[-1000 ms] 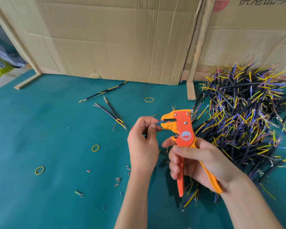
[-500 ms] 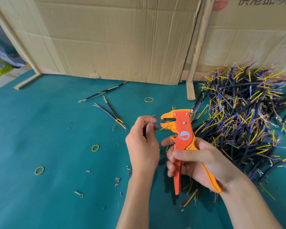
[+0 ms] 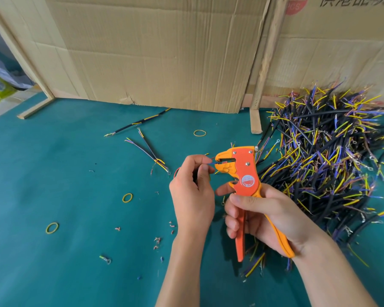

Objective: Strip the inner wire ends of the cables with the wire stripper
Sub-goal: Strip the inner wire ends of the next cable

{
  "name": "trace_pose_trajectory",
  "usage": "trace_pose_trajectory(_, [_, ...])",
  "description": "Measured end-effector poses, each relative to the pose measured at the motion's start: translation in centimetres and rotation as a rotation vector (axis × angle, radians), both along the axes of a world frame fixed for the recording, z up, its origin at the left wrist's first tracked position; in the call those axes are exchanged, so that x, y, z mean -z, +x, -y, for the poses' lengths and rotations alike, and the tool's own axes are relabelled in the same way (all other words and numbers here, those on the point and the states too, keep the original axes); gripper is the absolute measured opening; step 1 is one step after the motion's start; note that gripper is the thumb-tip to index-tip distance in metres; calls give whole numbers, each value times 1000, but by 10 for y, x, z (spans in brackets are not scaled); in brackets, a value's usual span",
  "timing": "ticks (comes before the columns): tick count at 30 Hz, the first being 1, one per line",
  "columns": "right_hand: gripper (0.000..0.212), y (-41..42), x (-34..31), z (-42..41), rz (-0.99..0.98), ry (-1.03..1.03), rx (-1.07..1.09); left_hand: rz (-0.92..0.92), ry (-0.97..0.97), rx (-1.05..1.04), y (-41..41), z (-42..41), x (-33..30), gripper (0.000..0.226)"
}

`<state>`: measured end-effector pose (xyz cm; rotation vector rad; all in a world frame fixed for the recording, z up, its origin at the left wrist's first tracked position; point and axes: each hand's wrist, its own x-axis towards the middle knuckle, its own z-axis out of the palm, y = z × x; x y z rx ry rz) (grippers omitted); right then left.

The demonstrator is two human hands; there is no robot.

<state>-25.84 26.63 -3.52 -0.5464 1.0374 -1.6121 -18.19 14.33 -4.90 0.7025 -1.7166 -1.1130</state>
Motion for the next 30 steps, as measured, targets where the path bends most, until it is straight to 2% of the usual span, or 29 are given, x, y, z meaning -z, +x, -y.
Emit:
trace_pose_trajectory(15, [26,5,-2,3,34,24,56,-19,5,55,0,3,1,23])
trace_pose_trajectory(22, [19,10,-3,9,22,16,179,11,14,85,-1,3,4,18])
trace_pose_trajectory(24, [25,10,-4,8,44,1,142,20,16,86,-1,4,4,18])
trace_pose_trajectory(28, [52,7,-4,4,101,-74,100,0,63,48,0,7,4,16])
trace_pose_trajectory(30, [49,3,-5,1,110,-90,155,-33,129,35,0,8,3,15])
